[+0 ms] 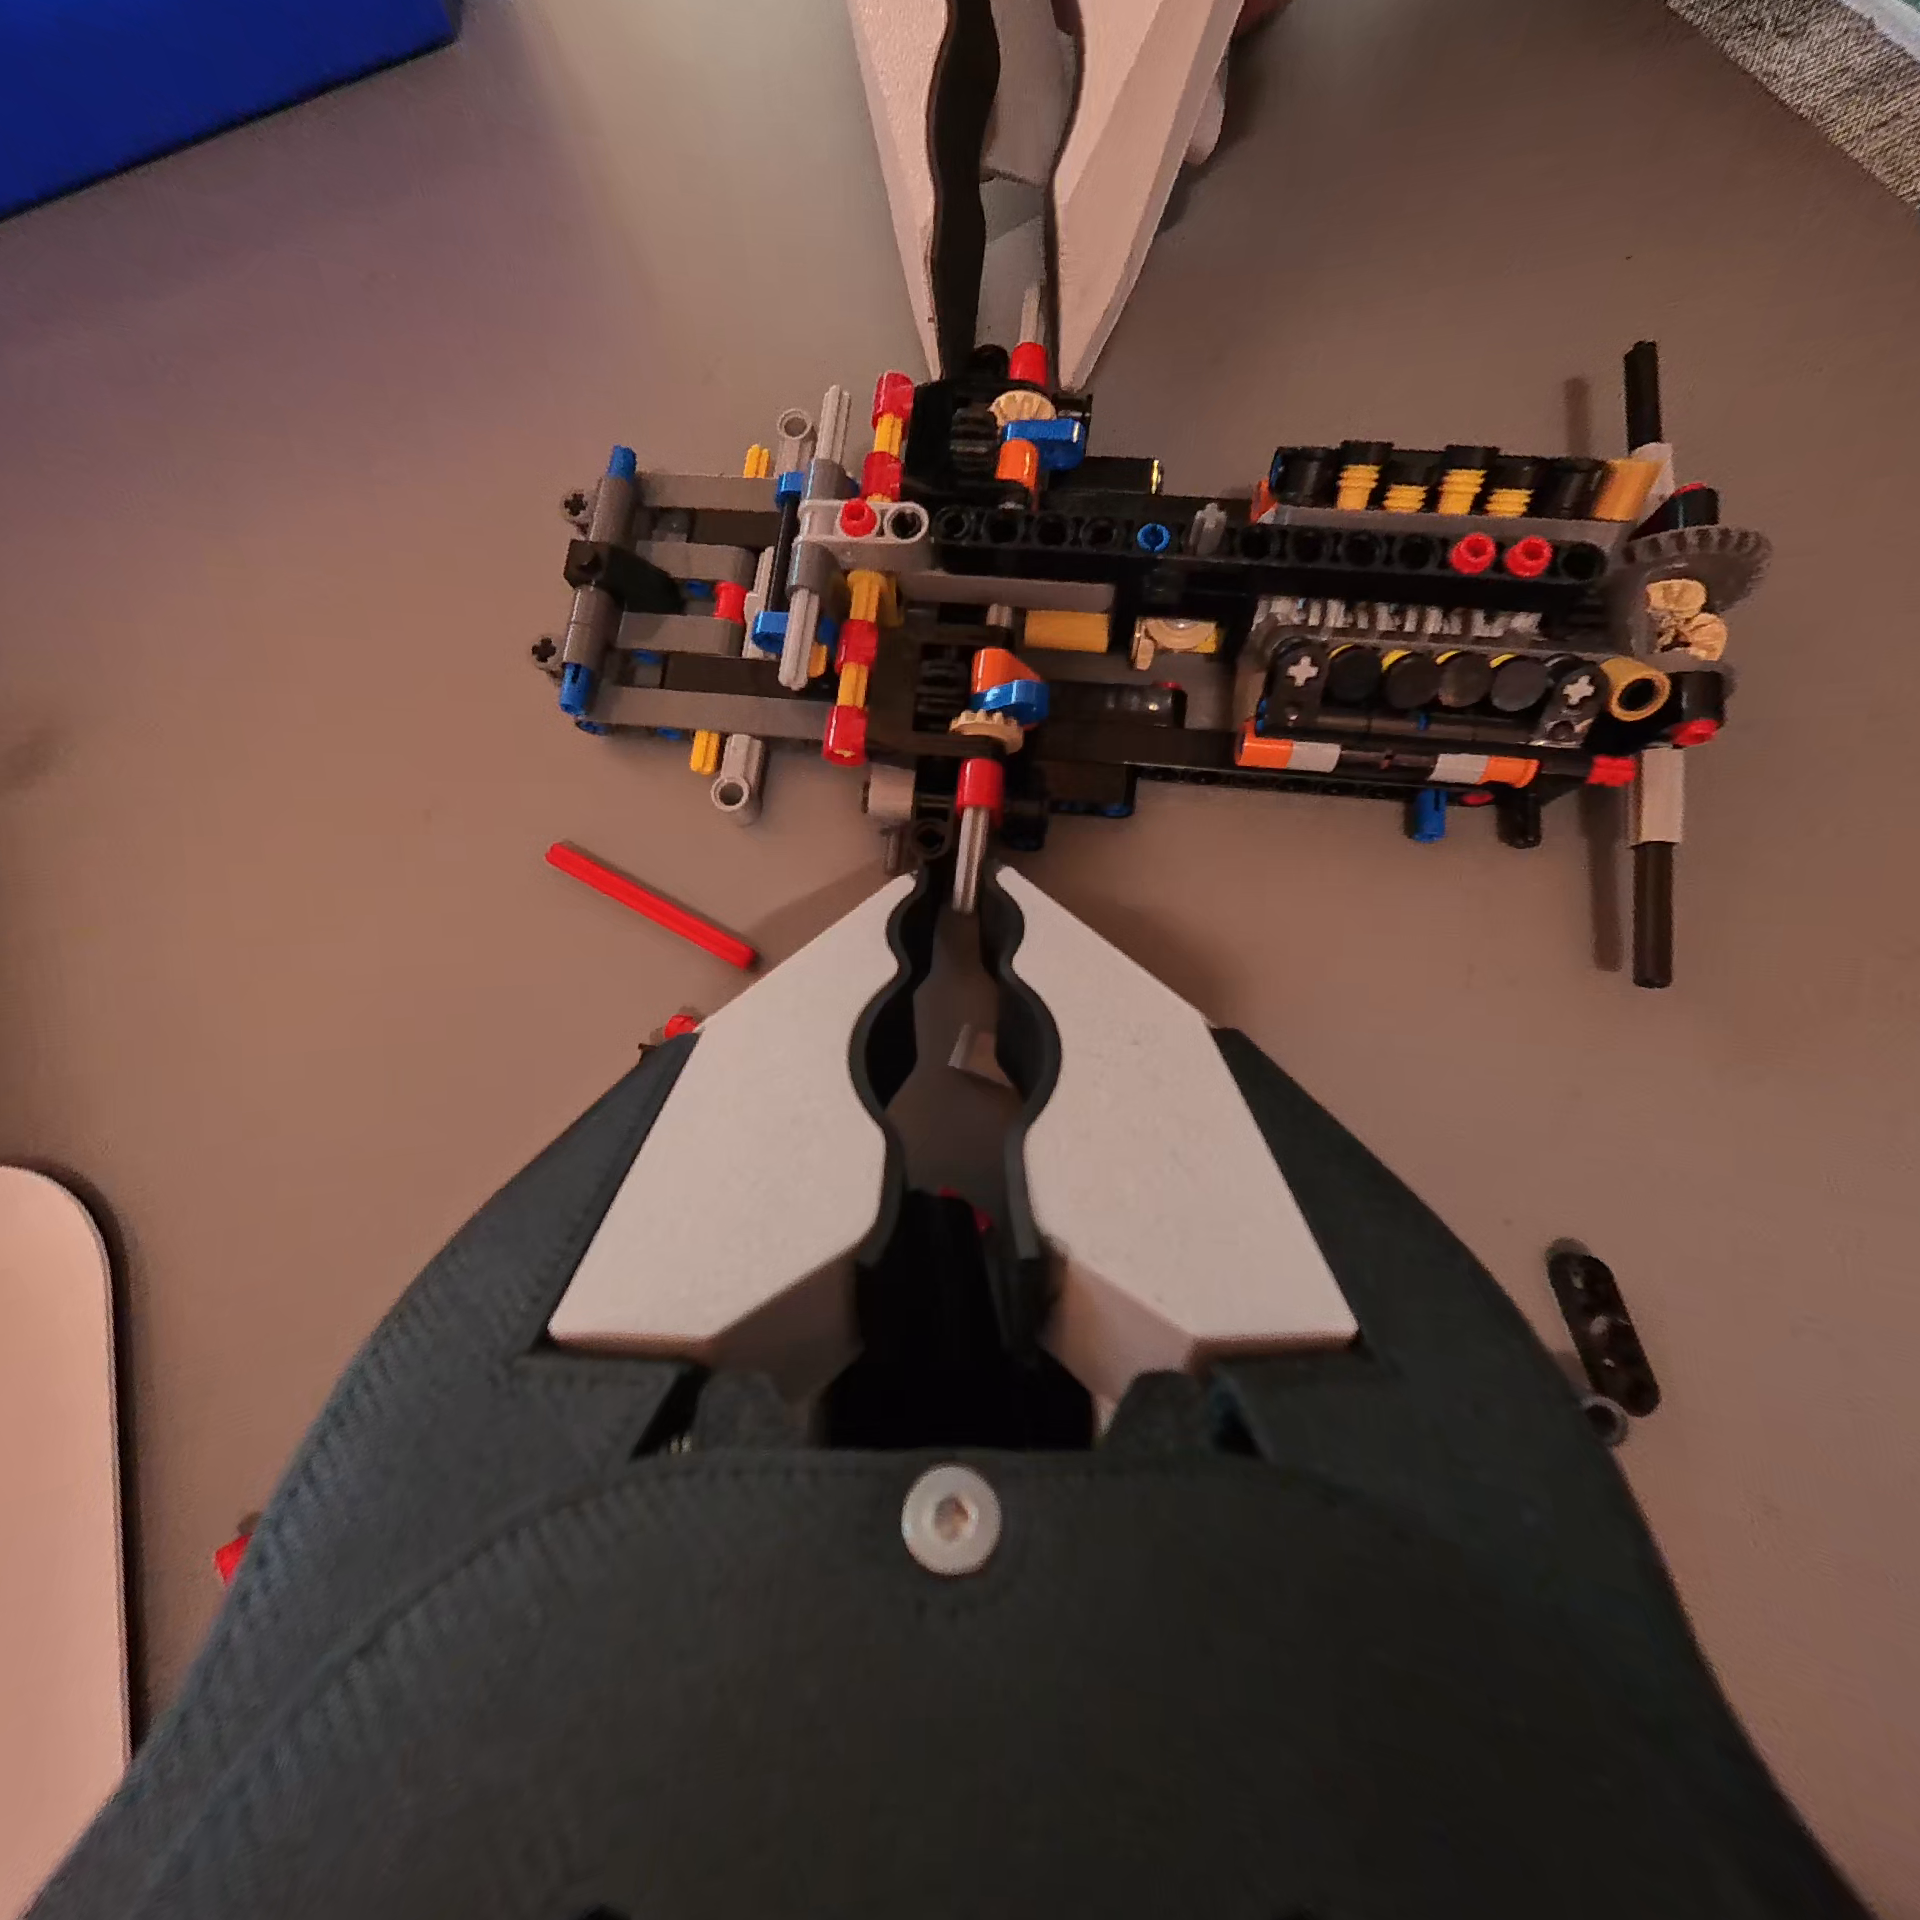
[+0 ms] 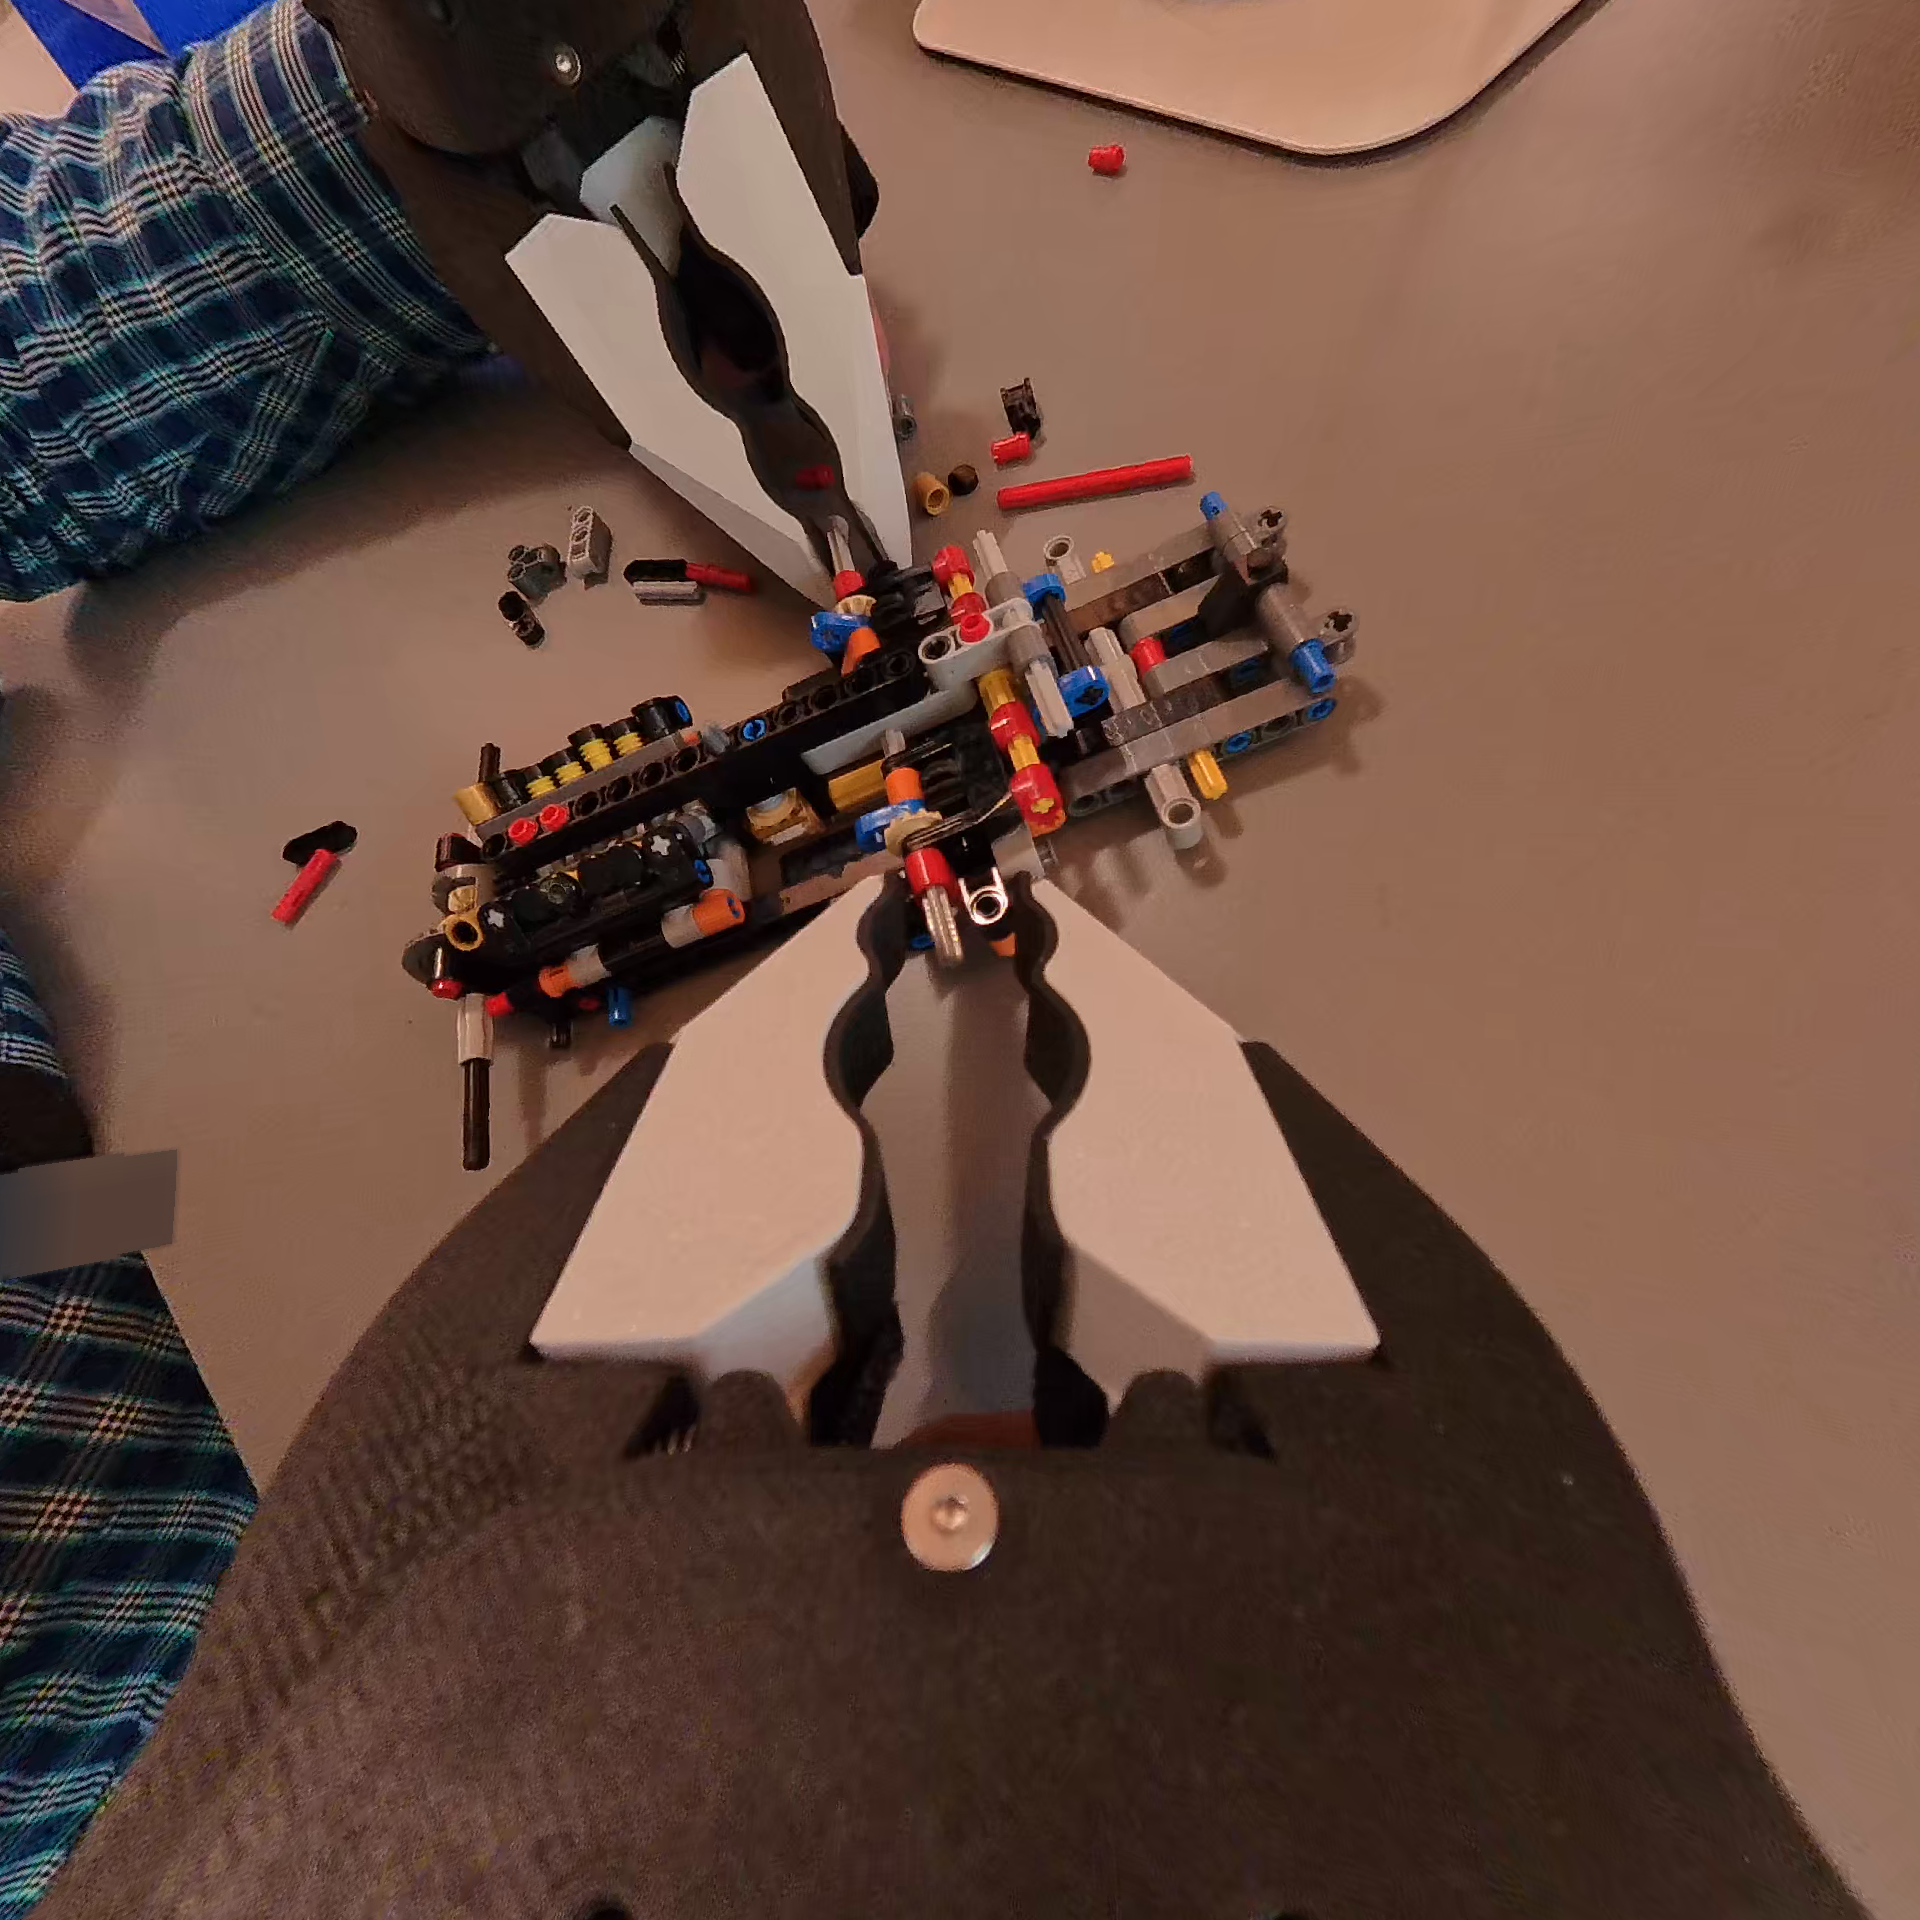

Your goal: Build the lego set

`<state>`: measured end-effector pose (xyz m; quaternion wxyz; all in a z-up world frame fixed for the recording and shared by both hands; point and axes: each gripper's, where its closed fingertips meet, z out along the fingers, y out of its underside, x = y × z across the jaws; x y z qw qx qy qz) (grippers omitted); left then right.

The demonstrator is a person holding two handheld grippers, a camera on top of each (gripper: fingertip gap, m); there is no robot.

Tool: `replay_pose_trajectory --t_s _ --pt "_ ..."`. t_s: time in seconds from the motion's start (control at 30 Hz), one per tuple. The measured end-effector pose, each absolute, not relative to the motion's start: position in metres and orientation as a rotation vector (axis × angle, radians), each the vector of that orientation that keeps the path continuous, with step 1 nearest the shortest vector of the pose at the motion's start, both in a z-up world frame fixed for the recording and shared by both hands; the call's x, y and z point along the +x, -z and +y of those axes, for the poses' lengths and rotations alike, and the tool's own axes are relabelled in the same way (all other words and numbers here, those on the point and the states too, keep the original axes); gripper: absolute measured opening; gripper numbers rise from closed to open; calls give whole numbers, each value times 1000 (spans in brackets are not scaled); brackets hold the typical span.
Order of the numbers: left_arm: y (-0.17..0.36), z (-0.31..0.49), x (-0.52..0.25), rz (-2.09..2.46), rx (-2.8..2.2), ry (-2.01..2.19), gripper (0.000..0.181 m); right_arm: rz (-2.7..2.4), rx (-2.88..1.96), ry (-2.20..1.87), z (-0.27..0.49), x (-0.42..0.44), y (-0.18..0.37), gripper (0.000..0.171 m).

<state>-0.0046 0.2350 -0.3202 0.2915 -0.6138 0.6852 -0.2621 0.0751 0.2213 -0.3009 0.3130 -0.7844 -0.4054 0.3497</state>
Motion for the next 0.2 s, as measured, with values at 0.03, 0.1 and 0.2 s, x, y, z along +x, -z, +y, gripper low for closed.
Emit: replay_pose_trajectory --t_s 0.03,0.1,0.2 --pt "320 235 -5 1827 -1637 699 7 -1069 -2068 -922 221 75 301 18" --pt "320 235 -4 1827 -1637 699 7 -1071 -2067 -920 221 75 301 18" --pt "320 235 -4 1826 -1636 698 7 -1070 -2067 -921 221 75 301 18"
